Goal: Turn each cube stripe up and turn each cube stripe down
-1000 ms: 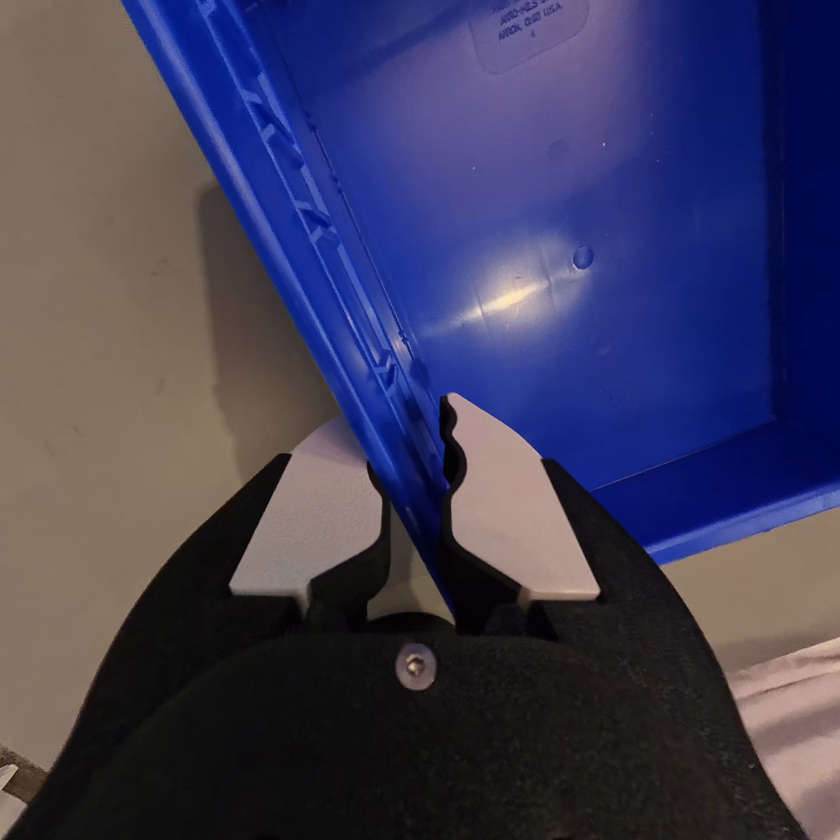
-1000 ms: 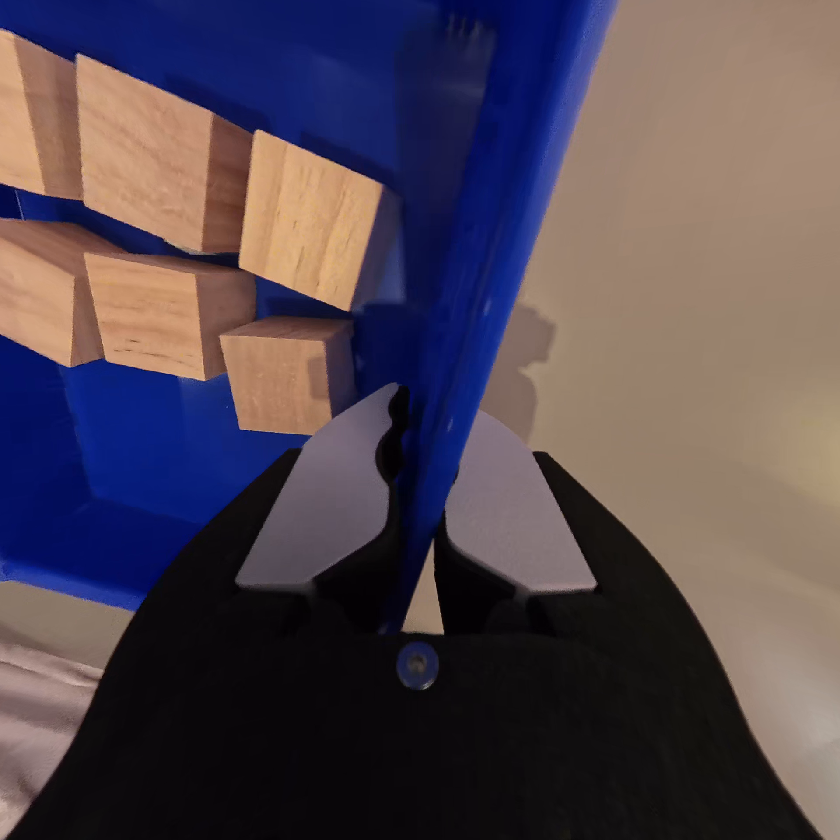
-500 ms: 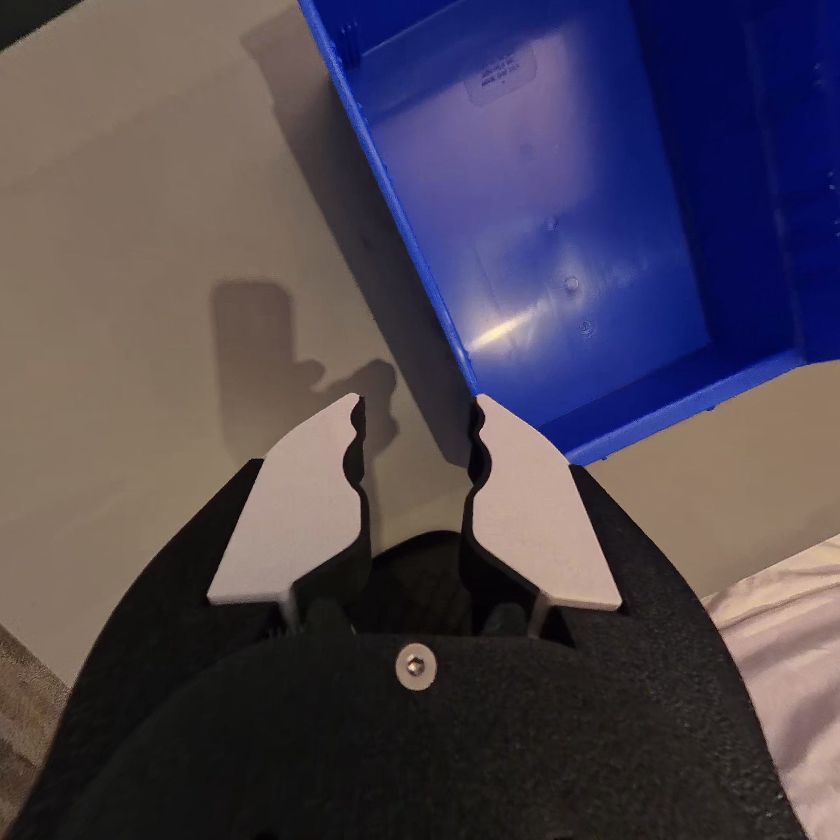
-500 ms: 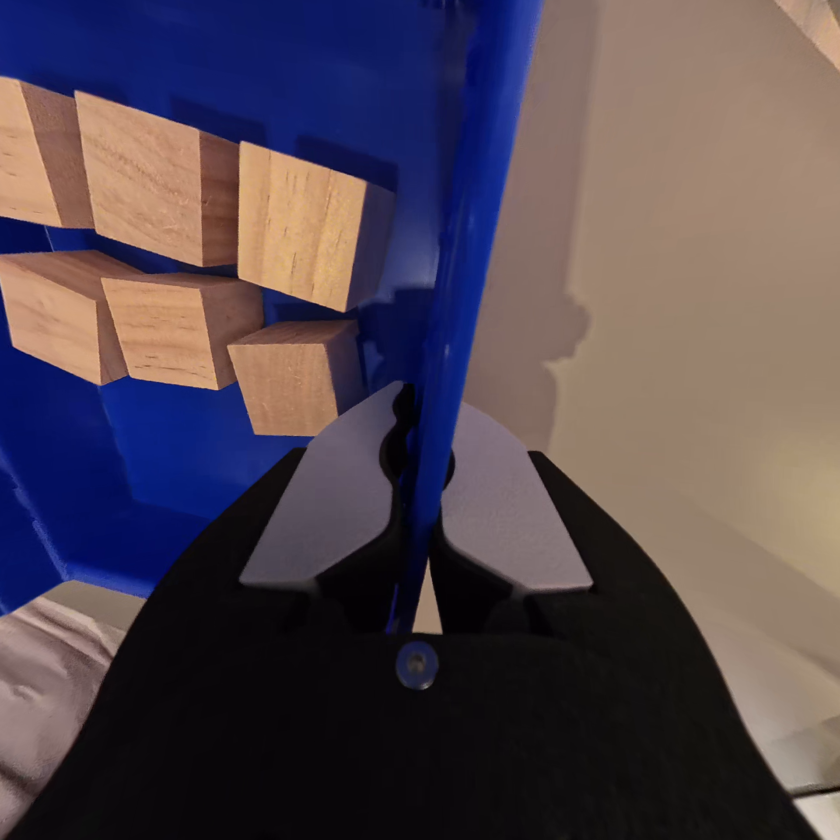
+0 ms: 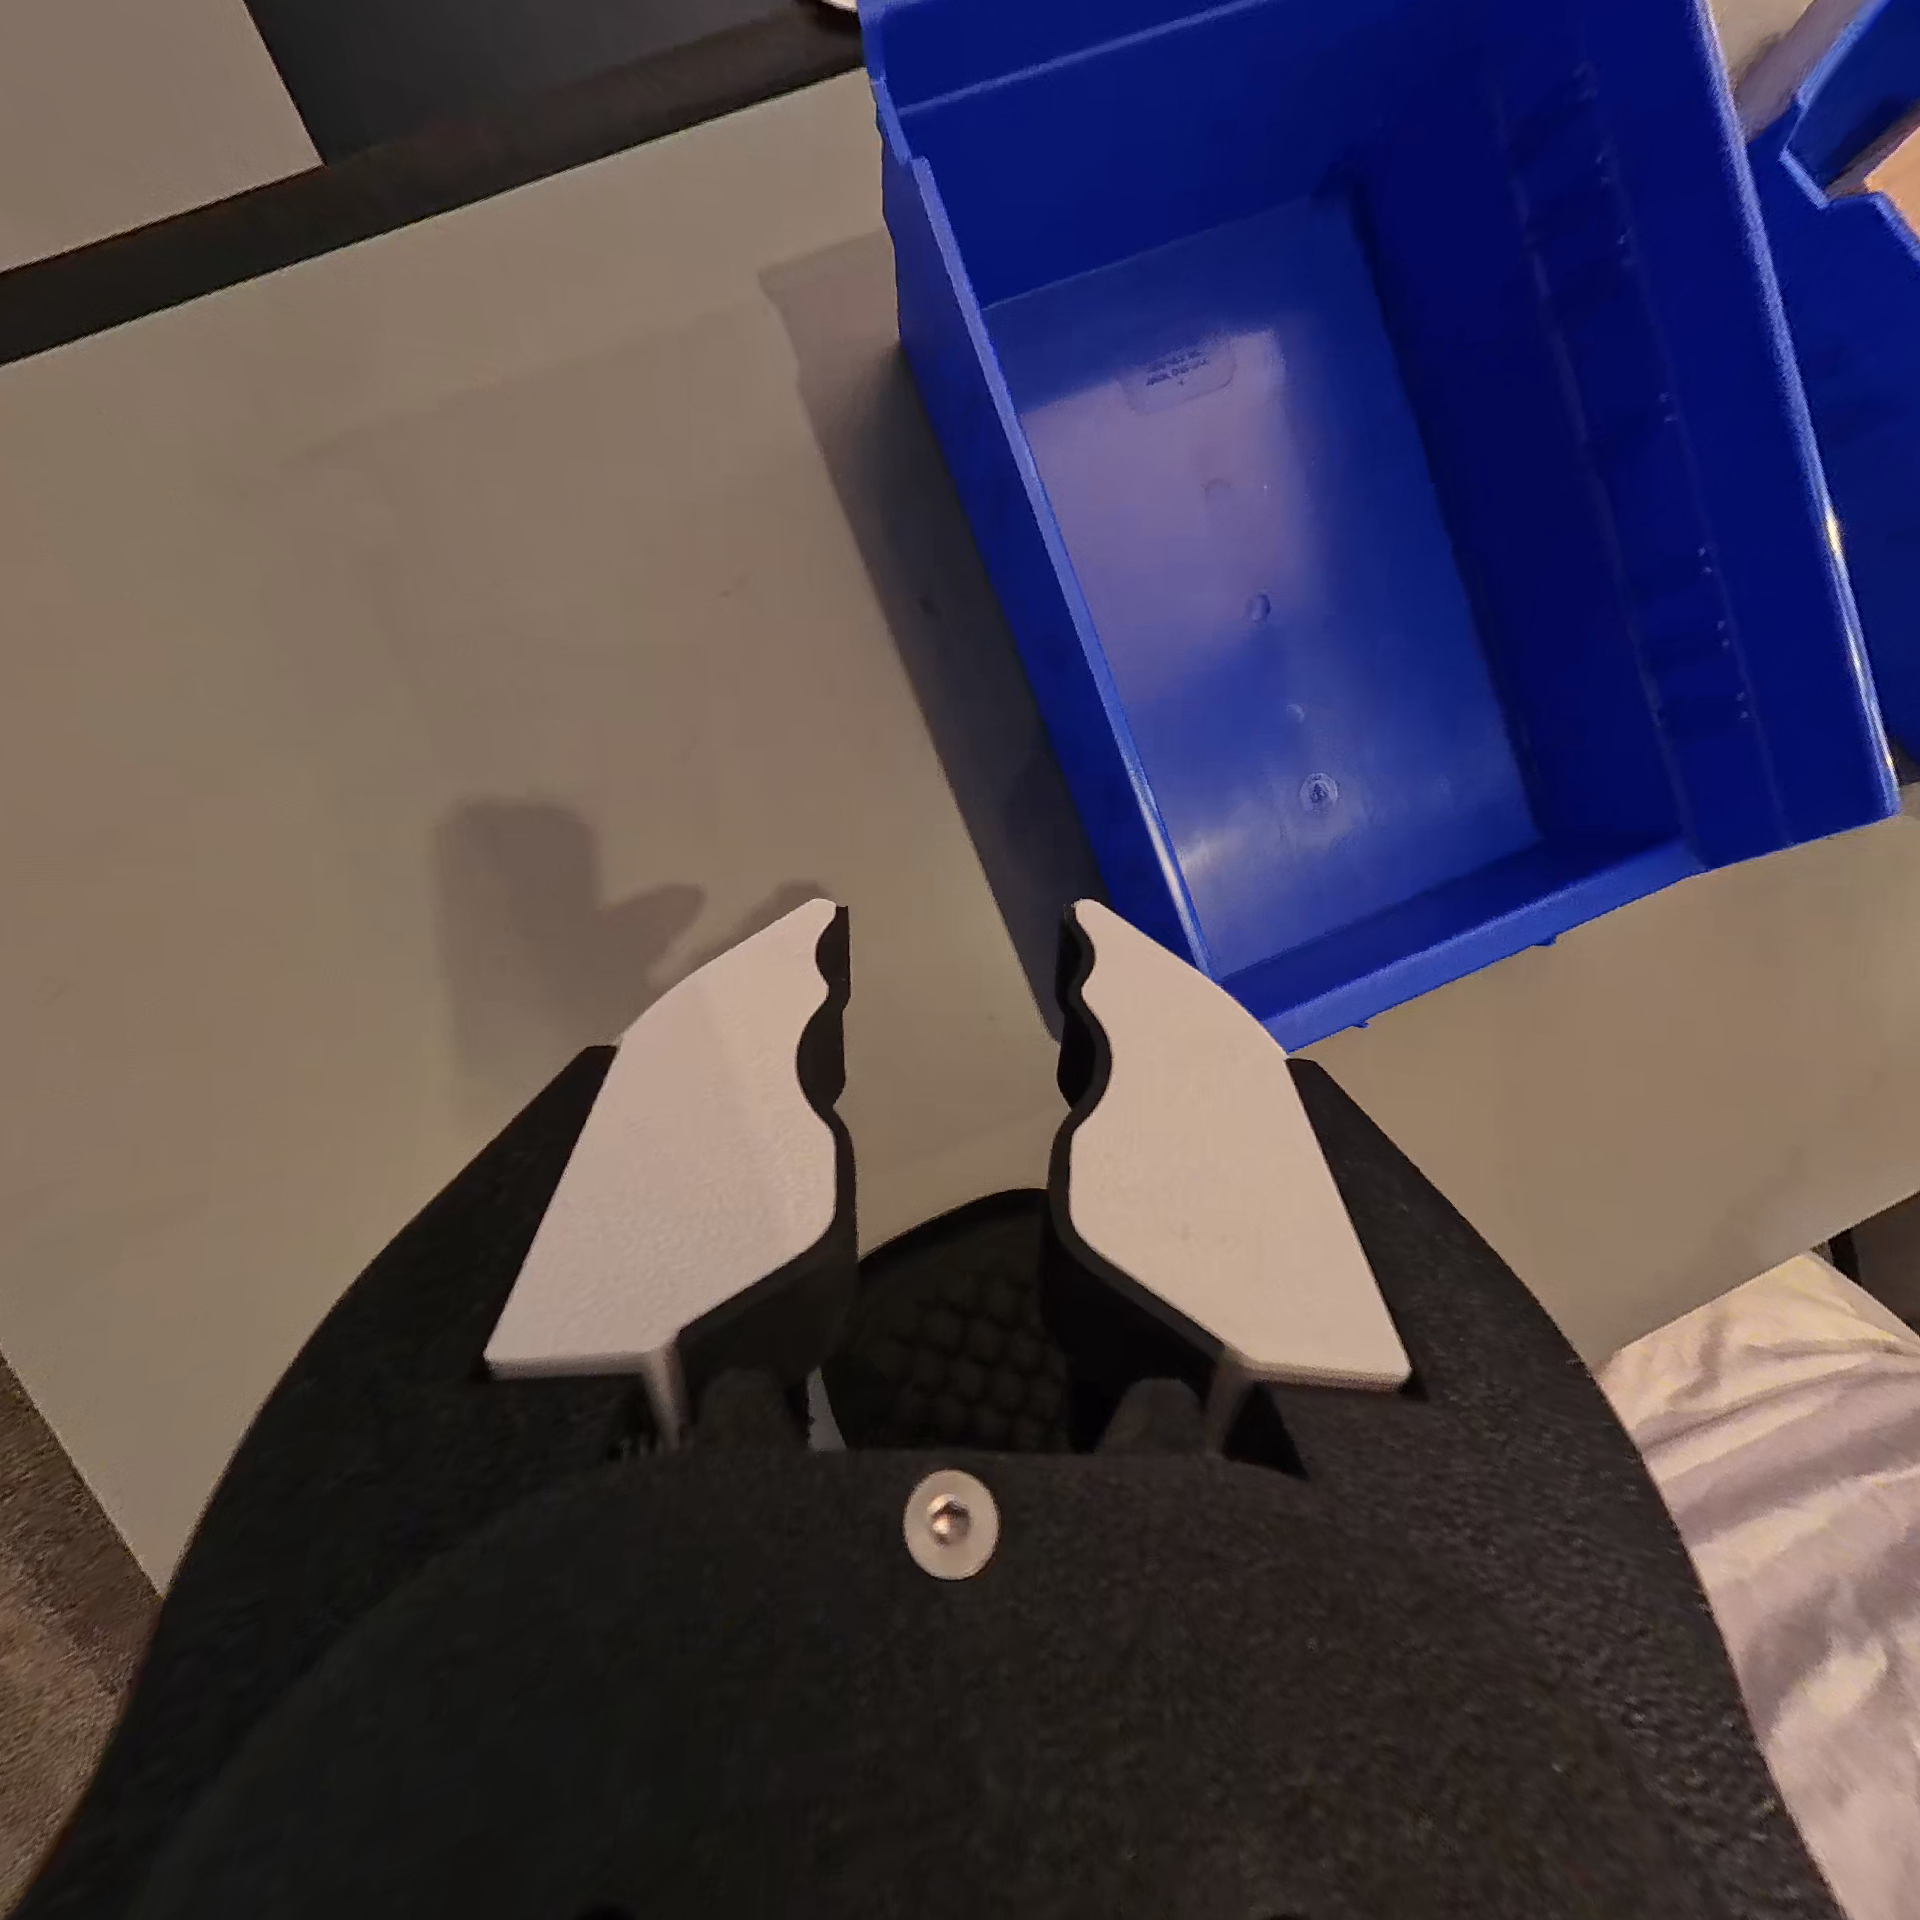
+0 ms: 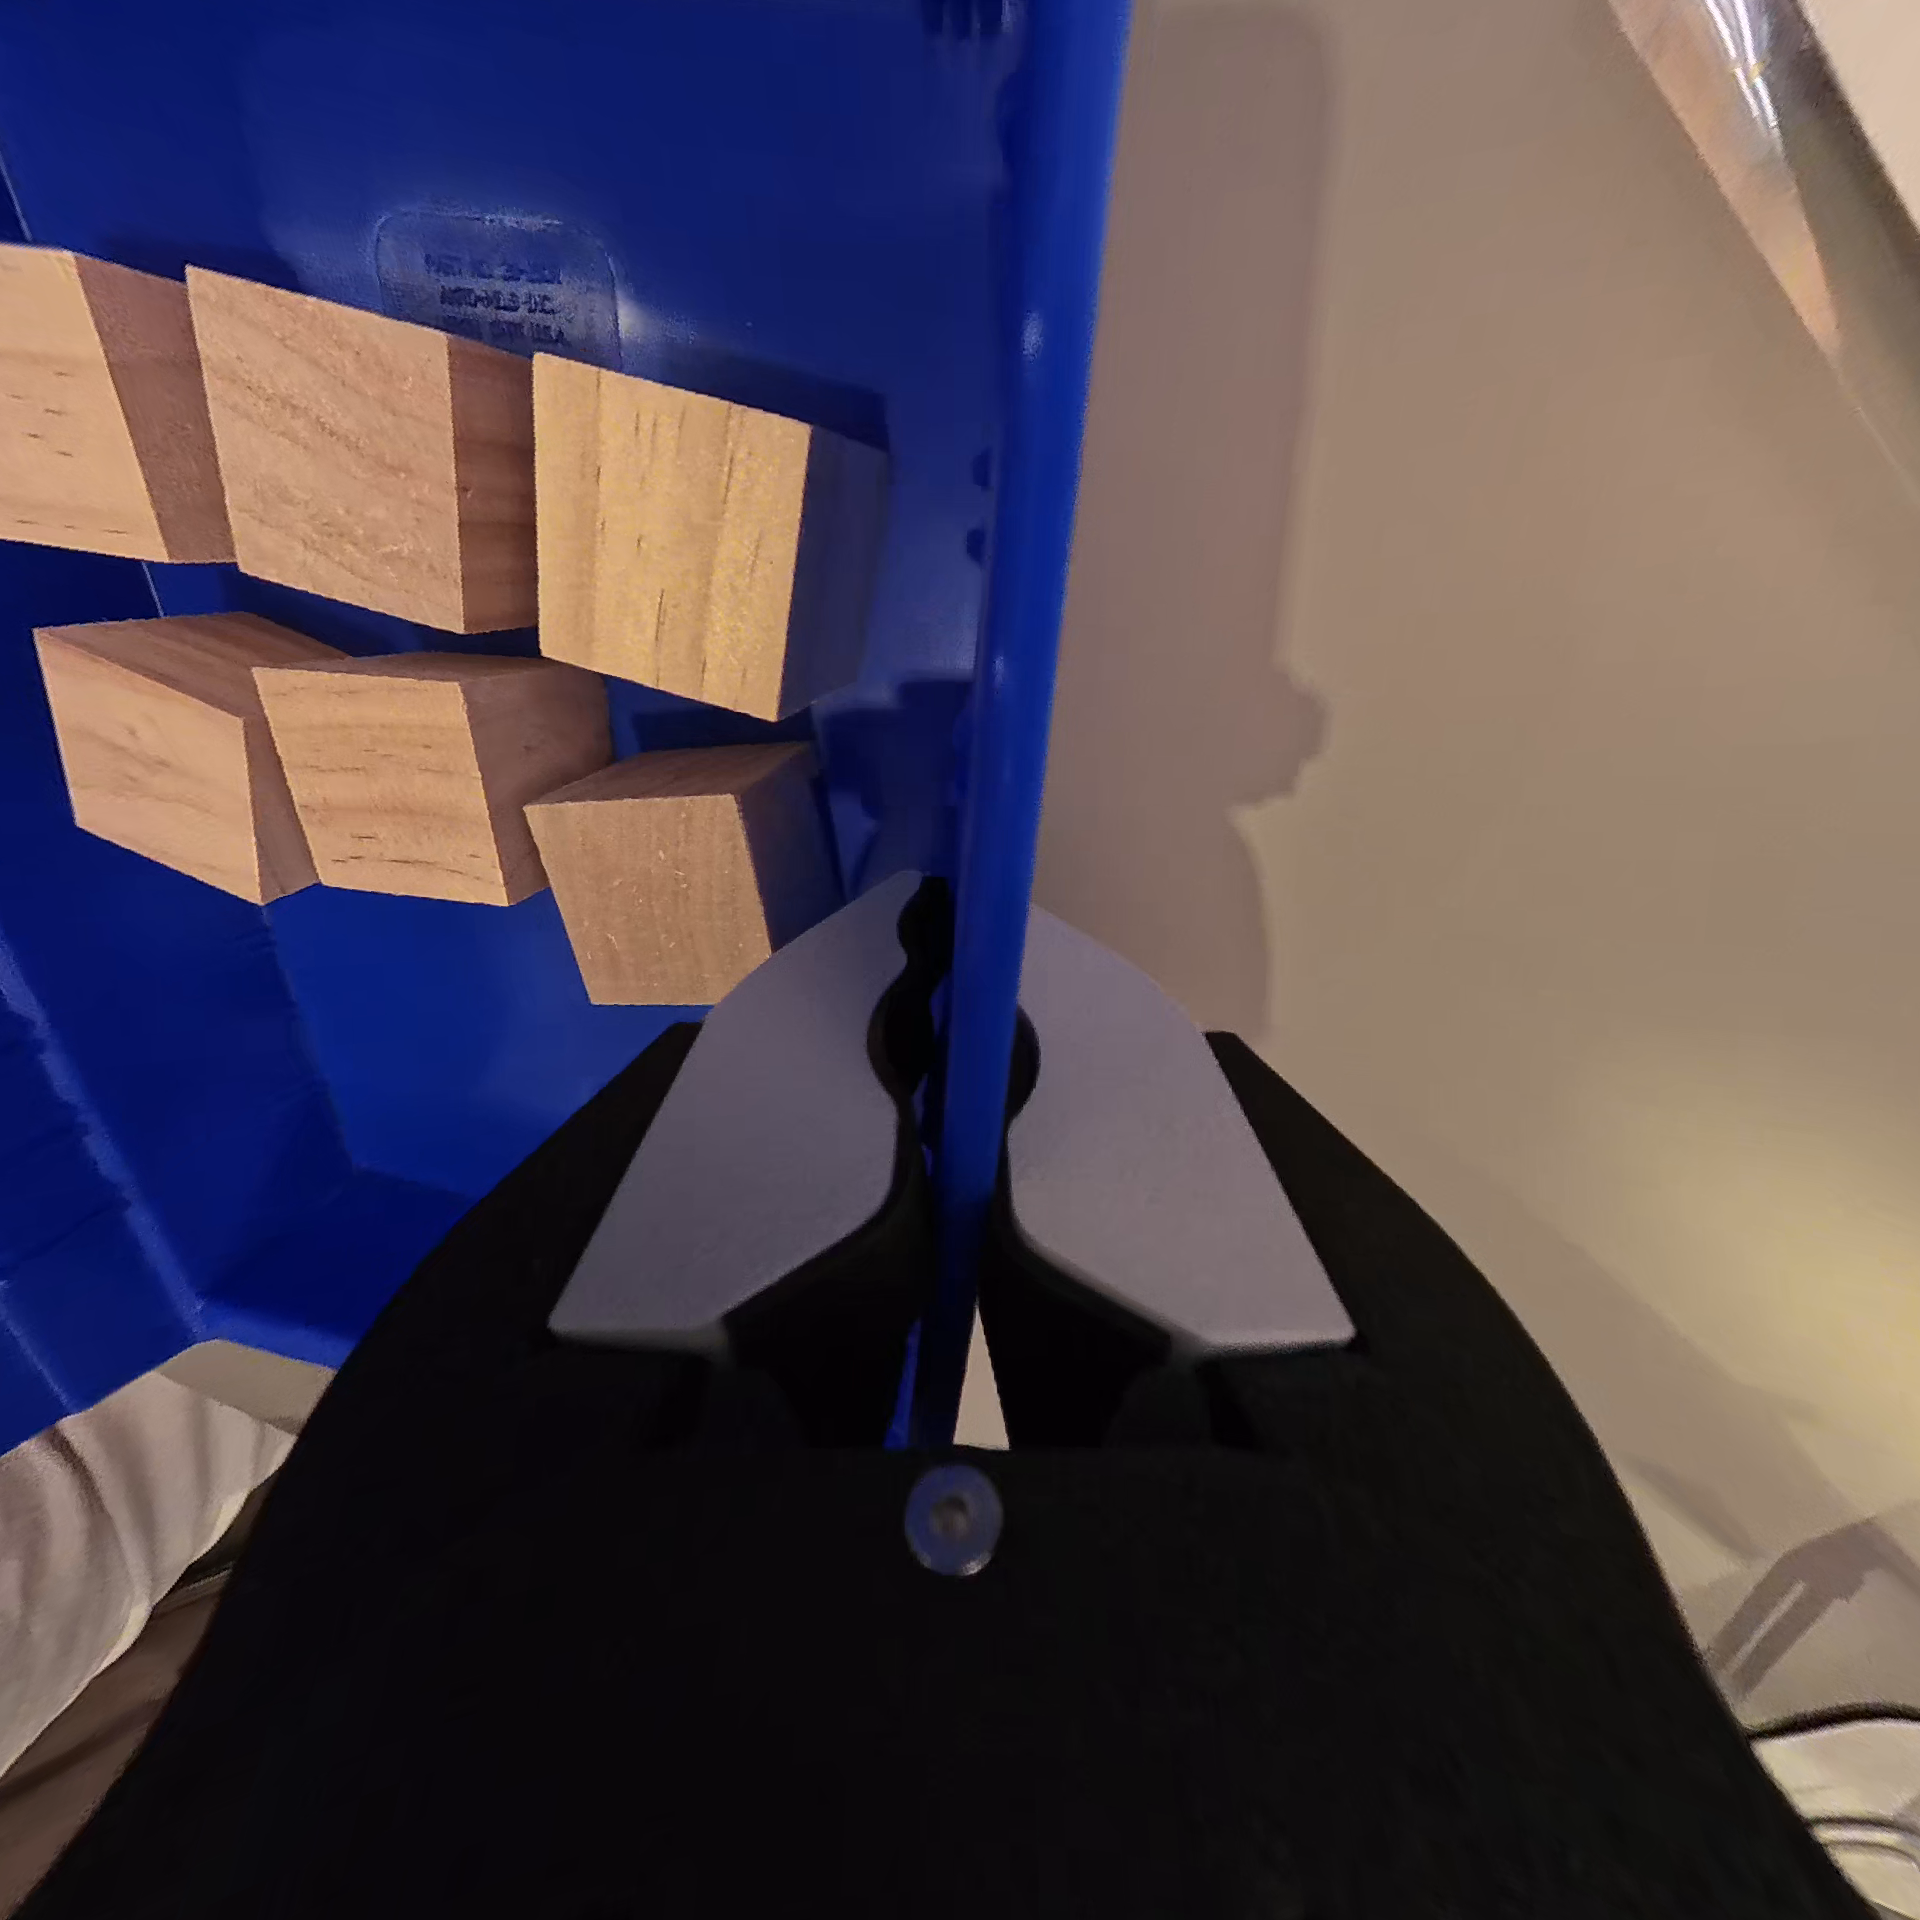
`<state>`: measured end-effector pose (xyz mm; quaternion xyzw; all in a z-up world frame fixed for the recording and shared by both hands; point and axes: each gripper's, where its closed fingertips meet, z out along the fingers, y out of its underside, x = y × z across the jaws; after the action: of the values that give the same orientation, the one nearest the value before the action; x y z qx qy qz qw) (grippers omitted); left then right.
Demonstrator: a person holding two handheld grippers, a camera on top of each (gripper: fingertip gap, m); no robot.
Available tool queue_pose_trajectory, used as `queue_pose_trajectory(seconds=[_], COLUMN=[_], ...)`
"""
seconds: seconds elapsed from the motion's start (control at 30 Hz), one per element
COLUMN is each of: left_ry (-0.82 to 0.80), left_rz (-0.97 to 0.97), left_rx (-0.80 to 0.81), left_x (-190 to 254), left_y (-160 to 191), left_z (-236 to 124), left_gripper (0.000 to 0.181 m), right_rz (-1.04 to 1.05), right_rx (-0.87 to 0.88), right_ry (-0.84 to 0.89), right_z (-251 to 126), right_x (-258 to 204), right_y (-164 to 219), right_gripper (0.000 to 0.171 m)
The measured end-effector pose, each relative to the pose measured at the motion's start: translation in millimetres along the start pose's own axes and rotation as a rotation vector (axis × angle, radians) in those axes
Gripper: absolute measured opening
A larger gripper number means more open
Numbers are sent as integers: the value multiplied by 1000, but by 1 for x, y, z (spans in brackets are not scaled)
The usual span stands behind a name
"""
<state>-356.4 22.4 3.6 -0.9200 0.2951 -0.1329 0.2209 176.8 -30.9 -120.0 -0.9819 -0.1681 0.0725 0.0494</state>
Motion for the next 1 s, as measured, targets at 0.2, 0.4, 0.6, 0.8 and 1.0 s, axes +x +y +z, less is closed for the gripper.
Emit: queue_pose_trajectory(seconds=[0.2,0.4,0.6,0.8,1.0], left_ry=[1,9,18,-52,-200], left_rz=[-12,-19,-66,-193,-351], left_rx=[13,32,99,254,369], left_x=[-4,-6,-20,-53,-93], left_y=[3,3,5,17,49], left_z=[-7,-13,-33,-79,-126], left_gripper=[37,37,35,31,30], right_rz=[0,-42,-147,-329,-499], right_rx=[16,7,-69,-57,-44], right_ry=[-26,-3,91,47,-44], right_z=[-33,-92,-155,-173,-134], right_x=[0,-11,-54,-149,-269], right_y=[4,2,-33,-114,-203], right_gripper=[6,5,5,5,5])
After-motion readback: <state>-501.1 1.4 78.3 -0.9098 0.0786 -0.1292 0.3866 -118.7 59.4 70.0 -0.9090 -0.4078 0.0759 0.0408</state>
